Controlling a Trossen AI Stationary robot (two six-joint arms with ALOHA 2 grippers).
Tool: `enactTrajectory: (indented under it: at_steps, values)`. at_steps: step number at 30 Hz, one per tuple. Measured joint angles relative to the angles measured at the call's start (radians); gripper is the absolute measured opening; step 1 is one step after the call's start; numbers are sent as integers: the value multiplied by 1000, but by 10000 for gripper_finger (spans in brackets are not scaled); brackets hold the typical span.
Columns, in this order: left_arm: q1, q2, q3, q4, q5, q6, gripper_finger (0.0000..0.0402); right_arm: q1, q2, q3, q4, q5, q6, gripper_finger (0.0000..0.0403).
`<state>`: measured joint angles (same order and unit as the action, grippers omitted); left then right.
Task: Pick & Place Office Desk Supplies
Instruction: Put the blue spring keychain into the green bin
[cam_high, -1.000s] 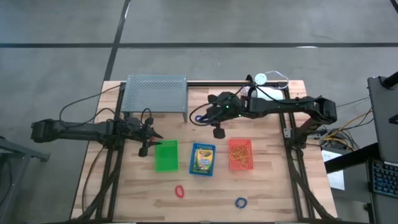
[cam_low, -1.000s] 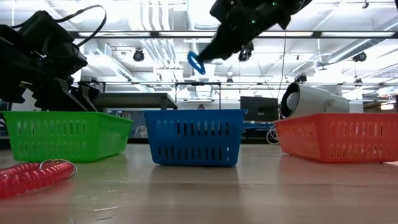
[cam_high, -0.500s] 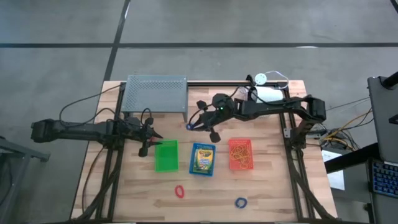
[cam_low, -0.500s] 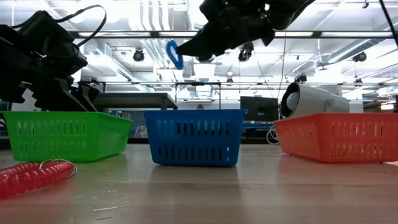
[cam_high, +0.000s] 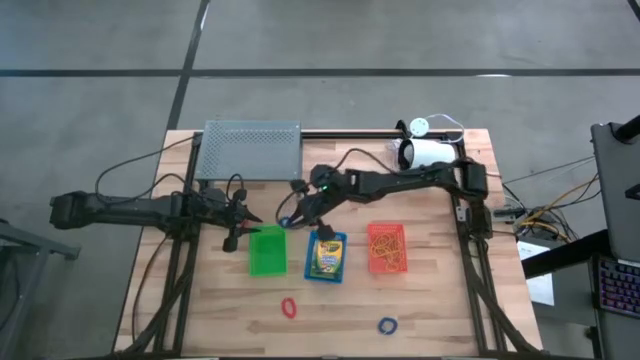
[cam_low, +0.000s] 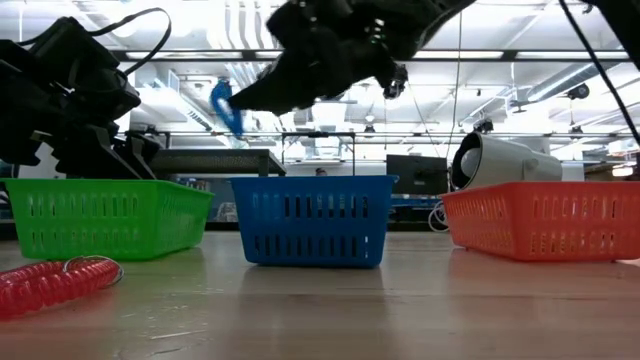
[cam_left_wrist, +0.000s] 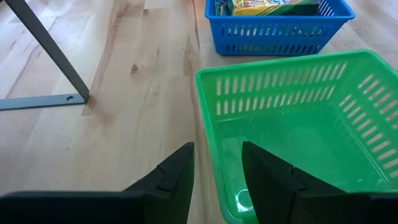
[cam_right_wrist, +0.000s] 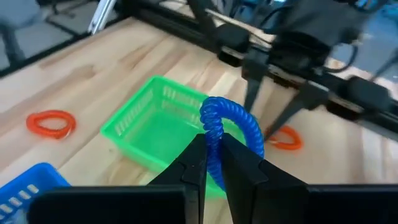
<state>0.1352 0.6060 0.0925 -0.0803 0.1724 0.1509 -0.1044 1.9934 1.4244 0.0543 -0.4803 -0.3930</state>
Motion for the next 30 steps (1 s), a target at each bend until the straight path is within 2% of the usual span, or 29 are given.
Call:
enactTrajectory:
  at_steps: [3, 14, 22, 30]
  values:
    - [0, 0, 0, 0, 0, 0, 139, 19, 49, 72, -77, 8, -41, 33]
    - [0, 0, 0, 0, 0, 0, 139, 66, 202, 255, -167, 9, -101, 33]
    - [0, 0, 0, 0, 0, 0, 139, 97, 301, 406, -312, 108, -157, 33]
    - [0, 0, 0, 0, 0, 0, 139, 107, 428, 585, -471, 118, -161, 33]
